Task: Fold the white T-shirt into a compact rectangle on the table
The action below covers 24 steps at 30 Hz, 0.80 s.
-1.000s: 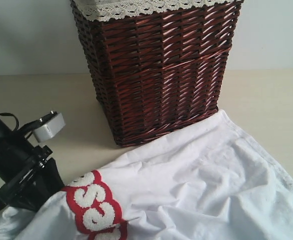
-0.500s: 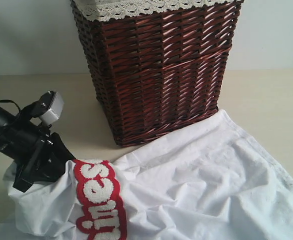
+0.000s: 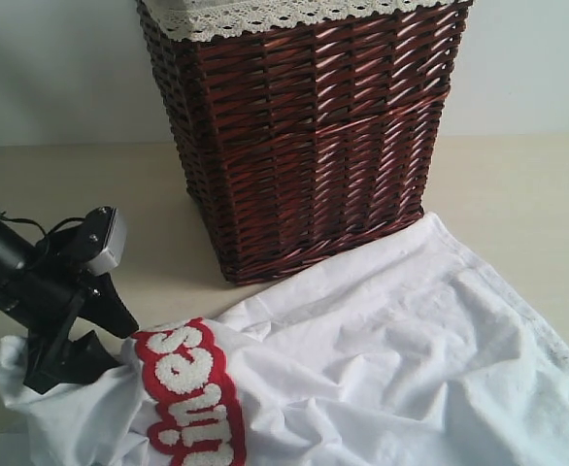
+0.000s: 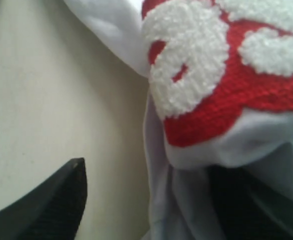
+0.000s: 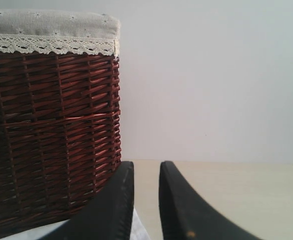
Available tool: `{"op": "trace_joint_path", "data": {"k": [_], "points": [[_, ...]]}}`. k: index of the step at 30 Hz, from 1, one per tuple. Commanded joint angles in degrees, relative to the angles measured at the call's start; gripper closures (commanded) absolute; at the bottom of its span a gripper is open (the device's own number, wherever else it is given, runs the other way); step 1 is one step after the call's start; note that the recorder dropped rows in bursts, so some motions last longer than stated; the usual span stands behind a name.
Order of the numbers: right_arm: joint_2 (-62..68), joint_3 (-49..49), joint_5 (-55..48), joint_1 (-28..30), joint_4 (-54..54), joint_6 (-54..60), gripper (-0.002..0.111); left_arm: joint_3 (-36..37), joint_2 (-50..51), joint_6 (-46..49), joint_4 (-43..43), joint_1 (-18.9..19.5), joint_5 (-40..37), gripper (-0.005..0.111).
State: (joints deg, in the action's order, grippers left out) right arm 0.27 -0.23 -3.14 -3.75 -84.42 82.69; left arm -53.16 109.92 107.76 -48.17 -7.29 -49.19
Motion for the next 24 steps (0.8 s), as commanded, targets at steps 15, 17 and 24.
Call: {"op": "trace_joint_path", "data": {"k": [15, 17, 24], "points": [[-0.3, 0.2, -0.1, -0.1, 0.0, -0.1, 0.088, -0.2, 1.6, 0.6, 0.3, -0.1, 4.5, 0.107], [-0.3, 0.2, -0.1, -0.1, 0.0, -0.1, 0.088, -0.2, 0.6, 0.7, -2.0, -0.1, 9.7, 0.107], [-0.3, 0.2, -0.1, -0.1, 0.0, -0.1, 0.088, -1.6, -2.2, 1.9, -13.9, -0.1, 22.8, 0.107]]}}
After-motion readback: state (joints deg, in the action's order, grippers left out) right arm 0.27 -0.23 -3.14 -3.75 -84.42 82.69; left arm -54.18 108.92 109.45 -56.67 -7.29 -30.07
